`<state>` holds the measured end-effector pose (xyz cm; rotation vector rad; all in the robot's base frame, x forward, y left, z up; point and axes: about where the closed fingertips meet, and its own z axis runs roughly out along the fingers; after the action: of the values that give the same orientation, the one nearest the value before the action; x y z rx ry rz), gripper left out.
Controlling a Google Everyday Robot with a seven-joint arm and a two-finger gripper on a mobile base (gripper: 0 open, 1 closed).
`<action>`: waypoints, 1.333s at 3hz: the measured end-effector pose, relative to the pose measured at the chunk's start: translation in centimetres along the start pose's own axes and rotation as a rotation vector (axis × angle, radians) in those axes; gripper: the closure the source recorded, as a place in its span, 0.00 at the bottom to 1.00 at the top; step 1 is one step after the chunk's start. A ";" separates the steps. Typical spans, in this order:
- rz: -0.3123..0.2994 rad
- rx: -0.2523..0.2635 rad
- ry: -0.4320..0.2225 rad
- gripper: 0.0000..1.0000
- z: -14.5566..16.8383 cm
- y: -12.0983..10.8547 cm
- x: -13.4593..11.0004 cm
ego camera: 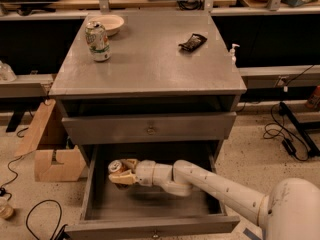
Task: Place orange can into middle drawer
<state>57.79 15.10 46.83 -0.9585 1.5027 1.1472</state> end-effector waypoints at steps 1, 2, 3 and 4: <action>0.000 -0.003 -0.001 0.35 0.2 0.1 0.0; 0.000 -0.007 -0.001 0.12 0.4 0.3 -0.1; 0.000 -0.010 -0.002 0.00 0.5 0.4 -0.1; -0.002 -0.012 0.002 0.00 0.4 0.4 -0.3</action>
Offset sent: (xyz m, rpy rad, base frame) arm -0.0007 0.0019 0.0005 0.0013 0.0001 0.0031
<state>57.56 15.55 47.18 -0.9694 1.4974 1.1550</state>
